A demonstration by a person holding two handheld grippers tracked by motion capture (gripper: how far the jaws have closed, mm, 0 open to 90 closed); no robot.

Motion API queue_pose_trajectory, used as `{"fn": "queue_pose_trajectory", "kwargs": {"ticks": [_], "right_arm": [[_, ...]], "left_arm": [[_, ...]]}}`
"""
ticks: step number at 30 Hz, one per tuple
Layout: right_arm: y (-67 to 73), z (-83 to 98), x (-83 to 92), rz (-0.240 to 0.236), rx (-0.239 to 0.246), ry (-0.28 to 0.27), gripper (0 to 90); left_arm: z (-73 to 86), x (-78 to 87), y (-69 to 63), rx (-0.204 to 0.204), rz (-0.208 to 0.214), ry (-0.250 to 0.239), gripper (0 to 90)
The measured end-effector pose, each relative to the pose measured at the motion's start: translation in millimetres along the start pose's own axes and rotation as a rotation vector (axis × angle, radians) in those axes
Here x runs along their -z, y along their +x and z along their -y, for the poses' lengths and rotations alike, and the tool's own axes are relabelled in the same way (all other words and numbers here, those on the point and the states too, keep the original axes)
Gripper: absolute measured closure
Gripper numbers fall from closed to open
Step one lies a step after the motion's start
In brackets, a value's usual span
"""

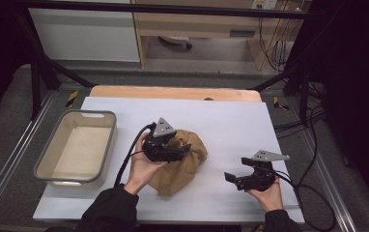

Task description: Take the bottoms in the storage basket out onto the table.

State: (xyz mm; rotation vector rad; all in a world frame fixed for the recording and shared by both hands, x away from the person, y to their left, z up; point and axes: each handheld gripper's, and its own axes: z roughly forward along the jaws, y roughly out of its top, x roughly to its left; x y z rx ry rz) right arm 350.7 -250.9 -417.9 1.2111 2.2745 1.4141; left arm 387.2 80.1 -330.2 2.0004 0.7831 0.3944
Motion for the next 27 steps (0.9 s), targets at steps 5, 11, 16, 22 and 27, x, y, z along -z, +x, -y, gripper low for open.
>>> {"fn": "queue_pose_trajectory", "kwargs": {"ticks": [5, 11, 16, 22, 27], "right_arm": [[0.0, 0.0, -0.1, 0.001, 0.000, 0.001, 0.6], [0.1, 0.1, -0.1, 0.001, -0.001, 0.001, 0.6], [0.0, 0.2, -0.6, 0.001, 0.000, 0.003, 0.6], [0.0, 0.2, -0.4, 0.000, 0.000, 0.003, 0.6], [0.1, 0.3, -0.7, 0.000, 0.000, 0.006, 0.6]], "left_arm": [[3.1, 2.8, 3.1, -0.016, 0.001, 0.014, 25.7], [9.1, 9.1, 10.2, -0.009, -0.005, 0.018, 22.2], [14.3, 14.6, 17.0, -0.001, -0.016, 0.025, 18.0], [23.6, 20.4, 24.2, -0.004, -0.022, 0.037, 14.0], [30.9, 24.7, 29.3, 0.008, -0.033, 0.042, 9.6]]}}
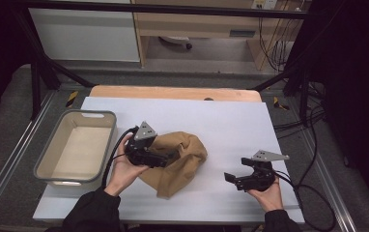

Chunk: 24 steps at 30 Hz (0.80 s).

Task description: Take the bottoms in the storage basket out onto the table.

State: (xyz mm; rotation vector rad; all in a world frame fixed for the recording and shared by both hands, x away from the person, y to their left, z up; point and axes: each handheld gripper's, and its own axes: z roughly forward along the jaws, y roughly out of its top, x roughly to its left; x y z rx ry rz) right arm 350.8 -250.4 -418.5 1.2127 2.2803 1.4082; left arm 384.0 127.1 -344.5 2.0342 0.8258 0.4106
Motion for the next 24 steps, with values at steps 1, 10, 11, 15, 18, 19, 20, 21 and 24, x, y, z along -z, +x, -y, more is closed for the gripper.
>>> {"fn": "queue_pose_trajectory", "kwargs": {"ticks": [1, 10, 11, 15, 18, 19, 20, 21, 24], "right_arm": [[-0.1, 0.0, -0.1, 0.000, -0.002, 0.000, 0.6], [-0.1, 0.0, 0.1, 0.001, 0.000, 0.001, 0.6], [-0.1, -0.1, 0.1, 0.001, -0.001, 0.000, 0.6], [0.1, 0.0, -0.1, 0.001, -0.003, 0.002, 0.6], [0.1, 0.0, -0.5, 0.000, -0.002, 0.003, 0.6], [0.1, 0.1, -0.5, 0.001, -0.001, 0.003, 0.6], [0.1, 0.1, -0.5, 0.001, -0.002, 0.003, 0.6], [0.0, 0.0, -0.6, 0.000, -0.002, 0.003, 0.6], [0.0, 0.1, -0.6, 0.001, -0.001, 0.003, 0.6]], "left_arm": [[1.6, 0.8, 1.0, 0.002, -0.002, -0.001, 9.1], [16.2, 8.1, 6.7, -0.004, -0.018, 0.014, 6.6], [17.9, 9.0, 7.1, -0.004, -0.019, 0.016, 6.6], [24.6, 12.3, 8.6, -0.006, -0.029, 0.025, 6.6], [29.0, 15.4, 10.3, -0.001, -0.031, 0.024, 6.6], [30.5, 16.3, 11.0, 0.000, -0.033, 0.025, 6.6], [32.0, 17.2, 11.7, 0.003, -0.034, 0.026, 6.6], [33.6, 18.1, 12.4, 0.003, -0.033, 0.026, 6.6], [38.5, 20.2, 14.1, 0.006, -0.034, 0.030, 6.6]]}}
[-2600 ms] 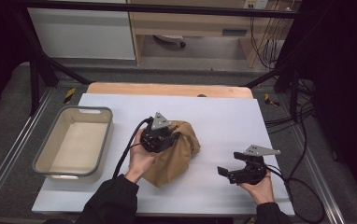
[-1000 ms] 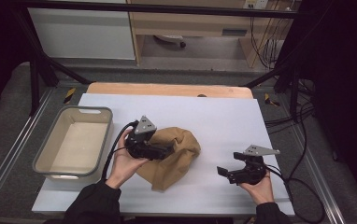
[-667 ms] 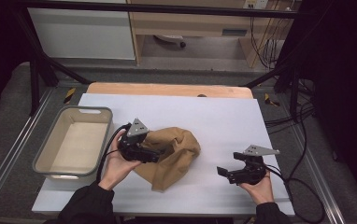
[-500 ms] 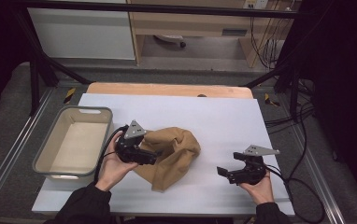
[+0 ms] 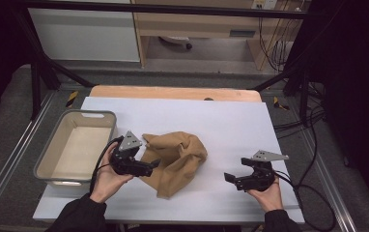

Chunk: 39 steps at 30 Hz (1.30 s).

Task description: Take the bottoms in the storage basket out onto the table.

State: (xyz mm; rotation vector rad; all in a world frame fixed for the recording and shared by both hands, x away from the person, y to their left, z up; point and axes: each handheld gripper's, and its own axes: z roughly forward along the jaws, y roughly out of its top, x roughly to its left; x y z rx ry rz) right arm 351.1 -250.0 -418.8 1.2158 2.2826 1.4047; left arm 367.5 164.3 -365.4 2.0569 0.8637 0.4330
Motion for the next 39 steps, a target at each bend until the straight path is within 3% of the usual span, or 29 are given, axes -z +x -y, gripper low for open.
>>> {"fn": "queue_pose_trajectory", "kwargs": {"ticks": [8, 39], "right_arm": [[0.1, -0.1, 0.3, 0.000, -0.003, -0.001, 0.6], [0.0, 0.3, -0.1, -0.001, -0.002, 0.007, 0.6]], "left_arm": [[14.1, 5.0, 6.2, 0.013, -0.013, 0.016, 6.6], [52.9, 38.0, 40.4, 0.048, -0.041, -0.006, 6.6]]}}
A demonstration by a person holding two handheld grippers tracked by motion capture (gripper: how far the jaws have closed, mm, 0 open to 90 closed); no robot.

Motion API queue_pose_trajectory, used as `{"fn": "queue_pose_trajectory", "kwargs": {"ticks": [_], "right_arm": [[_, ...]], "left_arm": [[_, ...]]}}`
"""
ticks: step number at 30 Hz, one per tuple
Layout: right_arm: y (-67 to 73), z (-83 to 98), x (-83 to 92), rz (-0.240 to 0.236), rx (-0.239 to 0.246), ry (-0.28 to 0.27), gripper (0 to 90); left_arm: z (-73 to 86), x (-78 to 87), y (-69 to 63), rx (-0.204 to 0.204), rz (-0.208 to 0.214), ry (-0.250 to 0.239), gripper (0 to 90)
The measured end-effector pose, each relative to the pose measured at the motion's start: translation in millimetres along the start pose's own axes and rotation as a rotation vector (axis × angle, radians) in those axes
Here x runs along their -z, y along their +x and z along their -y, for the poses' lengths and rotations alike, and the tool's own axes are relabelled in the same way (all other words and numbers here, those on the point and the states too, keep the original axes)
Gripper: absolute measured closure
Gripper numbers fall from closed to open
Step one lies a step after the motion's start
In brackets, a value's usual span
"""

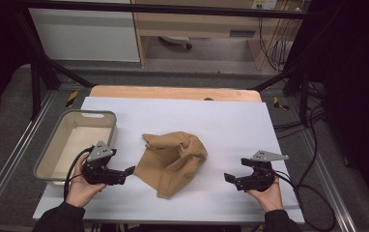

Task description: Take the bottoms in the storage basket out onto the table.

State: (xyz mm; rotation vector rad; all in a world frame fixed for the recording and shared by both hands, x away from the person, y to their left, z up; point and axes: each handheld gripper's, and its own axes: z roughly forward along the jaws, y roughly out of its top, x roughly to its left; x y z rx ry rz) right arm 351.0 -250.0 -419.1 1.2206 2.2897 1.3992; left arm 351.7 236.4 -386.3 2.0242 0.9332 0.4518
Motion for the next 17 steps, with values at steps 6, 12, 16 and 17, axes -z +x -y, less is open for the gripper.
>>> {"fn": "queue_pose_trajectory", "kwargs": {"ticks": [6, 12, 16, 17], "right_arm": [[-0.3, 0.2, 0.0, 0.000, -0.001, 0.000, 0.6], [-0.5, 0.2, 0.2, 0.001, 0.001, -0.003, 0.6], [-0.3, 0.1, 0.2, 0.001, -0.001, -0.002, 0.6], [-0.3, 0.1, 0.2, 0.001, -0.001, -0.002, 0.6]], "left_arm": [[4.3, -0.4, 4.4, 0.009, -0.005, 0.007, 6.5], [6.4, 0.5, 7.1, 0.013, -0.007, 0.005, 6.6], [6.1, 1.6, 7.7, 0.015, -0.010, 0.001, 6.6], [6.1, 1.7, 7.7, 0.014, -0.011, 0.001, 6.6]]}}
